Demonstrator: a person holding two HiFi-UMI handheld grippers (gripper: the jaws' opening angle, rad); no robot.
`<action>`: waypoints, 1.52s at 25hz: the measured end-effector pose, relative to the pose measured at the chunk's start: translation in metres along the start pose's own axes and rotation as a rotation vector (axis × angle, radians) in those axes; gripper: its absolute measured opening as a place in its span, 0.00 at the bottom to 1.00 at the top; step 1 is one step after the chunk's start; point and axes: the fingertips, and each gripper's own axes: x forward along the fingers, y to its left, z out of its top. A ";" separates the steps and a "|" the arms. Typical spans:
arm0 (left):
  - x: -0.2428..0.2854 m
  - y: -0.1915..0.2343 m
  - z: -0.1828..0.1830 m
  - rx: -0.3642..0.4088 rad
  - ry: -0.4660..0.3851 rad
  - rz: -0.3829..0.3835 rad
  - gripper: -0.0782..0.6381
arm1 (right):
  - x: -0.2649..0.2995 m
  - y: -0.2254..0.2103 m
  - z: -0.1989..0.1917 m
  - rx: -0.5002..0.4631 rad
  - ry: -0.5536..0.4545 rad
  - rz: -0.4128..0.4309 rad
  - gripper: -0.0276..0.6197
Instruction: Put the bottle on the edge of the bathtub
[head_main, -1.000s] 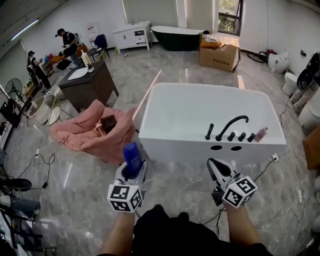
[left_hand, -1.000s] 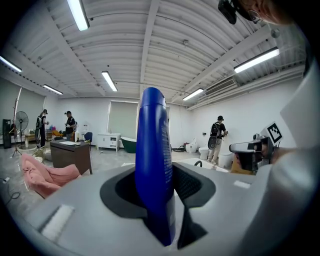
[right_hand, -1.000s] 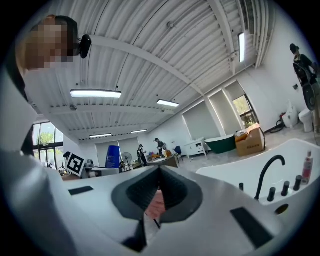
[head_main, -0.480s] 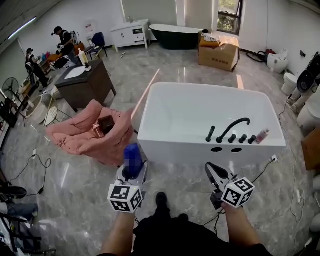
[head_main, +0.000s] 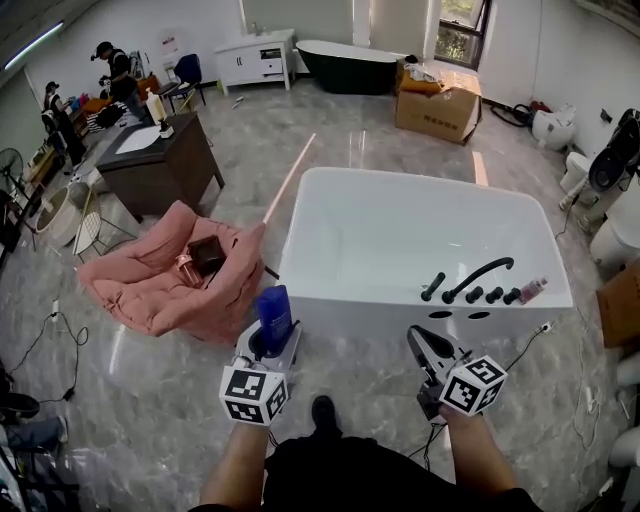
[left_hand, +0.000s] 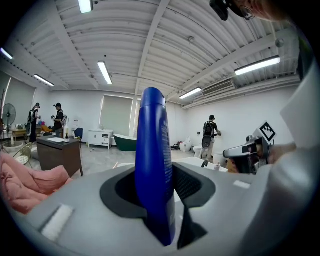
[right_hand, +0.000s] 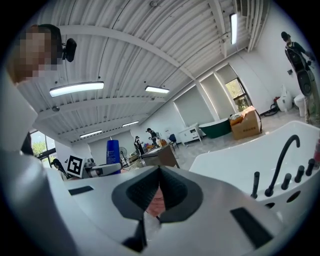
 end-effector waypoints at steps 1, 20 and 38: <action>0.006 0.006 0.002 0.014 -0.005 -0.014 0.35 | 0.011 0.000 0.001 -0.002 0.005 -0.003 0.06; 0.069 0.078 0.014 -0.008 -0.006 -0.112 0.35 | 0.083 -0.017 0.015 0.005 0.040 -0.112 0.06; 0.202 0.068 0.031 -0.020 0.090 -0.081 0.35 | 0.169 -0.139 0.054 0.098 0.068 0.012 0.06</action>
